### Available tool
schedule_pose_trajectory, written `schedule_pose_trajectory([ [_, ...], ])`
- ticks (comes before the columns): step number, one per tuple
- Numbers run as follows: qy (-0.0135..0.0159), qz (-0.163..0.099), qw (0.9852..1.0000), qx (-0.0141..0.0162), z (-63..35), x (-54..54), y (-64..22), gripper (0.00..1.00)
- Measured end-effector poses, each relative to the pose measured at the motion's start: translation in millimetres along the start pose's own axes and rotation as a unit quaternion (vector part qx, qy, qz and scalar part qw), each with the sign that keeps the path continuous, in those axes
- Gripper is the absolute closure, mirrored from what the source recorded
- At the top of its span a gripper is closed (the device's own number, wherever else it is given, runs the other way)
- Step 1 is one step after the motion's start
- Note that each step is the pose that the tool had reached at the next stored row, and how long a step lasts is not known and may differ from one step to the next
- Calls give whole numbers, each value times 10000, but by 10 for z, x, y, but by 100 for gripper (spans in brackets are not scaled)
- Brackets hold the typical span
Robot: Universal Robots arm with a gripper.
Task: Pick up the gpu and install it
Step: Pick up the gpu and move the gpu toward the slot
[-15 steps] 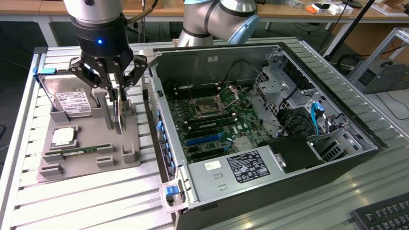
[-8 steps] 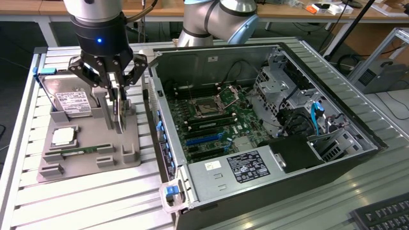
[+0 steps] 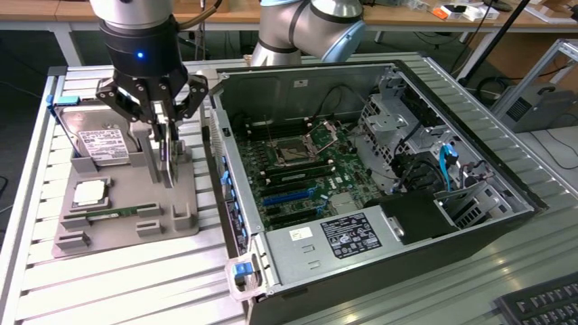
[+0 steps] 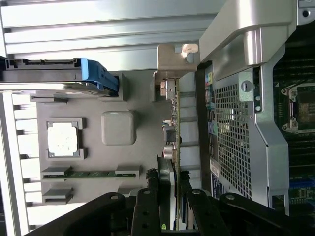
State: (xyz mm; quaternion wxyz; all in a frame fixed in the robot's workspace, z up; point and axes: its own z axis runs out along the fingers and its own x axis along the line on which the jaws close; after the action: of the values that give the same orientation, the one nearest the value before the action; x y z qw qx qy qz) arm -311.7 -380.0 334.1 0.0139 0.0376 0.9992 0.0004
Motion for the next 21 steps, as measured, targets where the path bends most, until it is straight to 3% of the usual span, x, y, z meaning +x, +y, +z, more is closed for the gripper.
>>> schedule_pose_trajectory([
  [21,0,0,10000,0,-64,-2,0,73],
])
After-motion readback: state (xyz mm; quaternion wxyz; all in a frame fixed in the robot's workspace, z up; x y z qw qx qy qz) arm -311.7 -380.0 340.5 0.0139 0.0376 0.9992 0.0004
